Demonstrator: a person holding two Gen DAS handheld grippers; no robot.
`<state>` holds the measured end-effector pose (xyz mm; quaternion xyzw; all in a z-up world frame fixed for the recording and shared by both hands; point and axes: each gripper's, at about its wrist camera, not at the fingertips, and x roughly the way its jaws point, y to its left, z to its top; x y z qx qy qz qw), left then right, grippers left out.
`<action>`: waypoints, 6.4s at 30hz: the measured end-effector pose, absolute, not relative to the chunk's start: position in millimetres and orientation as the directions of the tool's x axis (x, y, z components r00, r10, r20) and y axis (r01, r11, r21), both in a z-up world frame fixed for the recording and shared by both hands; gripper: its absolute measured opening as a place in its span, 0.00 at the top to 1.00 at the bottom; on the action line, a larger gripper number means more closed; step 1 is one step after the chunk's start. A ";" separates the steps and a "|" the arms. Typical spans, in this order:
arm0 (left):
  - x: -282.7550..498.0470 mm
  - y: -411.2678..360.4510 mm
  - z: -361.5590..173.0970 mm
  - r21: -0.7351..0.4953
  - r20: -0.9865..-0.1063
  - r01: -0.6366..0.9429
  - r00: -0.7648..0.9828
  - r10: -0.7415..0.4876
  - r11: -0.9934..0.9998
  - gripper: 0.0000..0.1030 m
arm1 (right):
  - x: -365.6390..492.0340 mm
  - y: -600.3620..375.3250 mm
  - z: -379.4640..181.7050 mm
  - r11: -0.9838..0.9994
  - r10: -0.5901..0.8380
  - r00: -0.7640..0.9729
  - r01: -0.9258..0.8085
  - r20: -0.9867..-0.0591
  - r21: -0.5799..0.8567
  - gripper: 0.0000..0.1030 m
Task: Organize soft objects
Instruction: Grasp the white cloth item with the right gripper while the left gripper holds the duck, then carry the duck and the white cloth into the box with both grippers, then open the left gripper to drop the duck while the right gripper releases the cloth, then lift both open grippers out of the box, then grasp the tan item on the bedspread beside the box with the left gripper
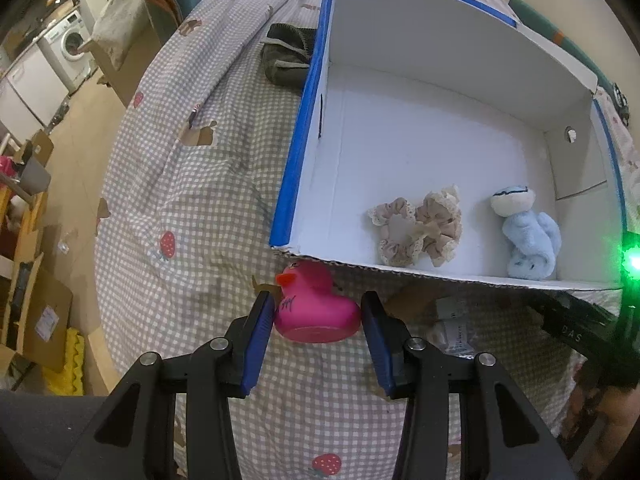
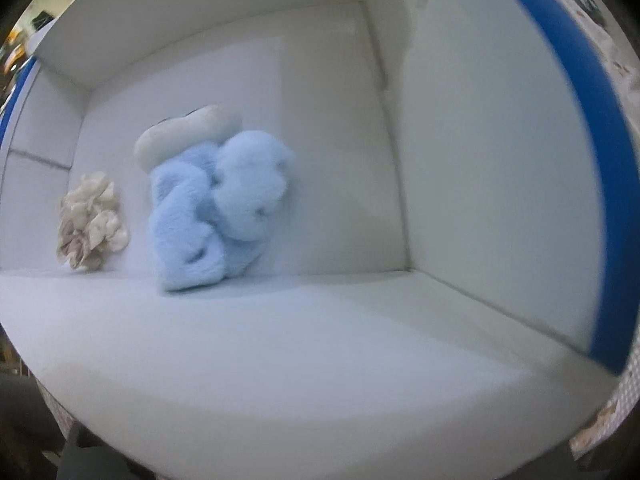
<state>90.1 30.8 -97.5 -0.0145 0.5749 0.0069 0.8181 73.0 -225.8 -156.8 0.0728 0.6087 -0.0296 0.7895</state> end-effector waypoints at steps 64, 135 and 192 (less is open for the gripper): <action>158.6 -51.3 -36.1 0.193 -0.830 0.118 0.550 0.097 0.974 0.60 | 77.0 -209.0 -37.7 0.934 0.334 0.562 -0.092 -0.757 0.344 0.84; 172.4 -52.3 -68.5 0.137 -0.882 0.076 0.463 0.087 0.988 0.40 | 107.8 -218.6 -76.1 0.891 0.377 0.517 0.024 -0.768 0.453 0.23; 69.8 32.5 -64.7 0.011 -0.900 -0.117 0.432 0.061 0.993 0.39 | 21.4 -206.8 -98.5 0.941 0.279 0.412 0.060 -0.867 0.332 0.22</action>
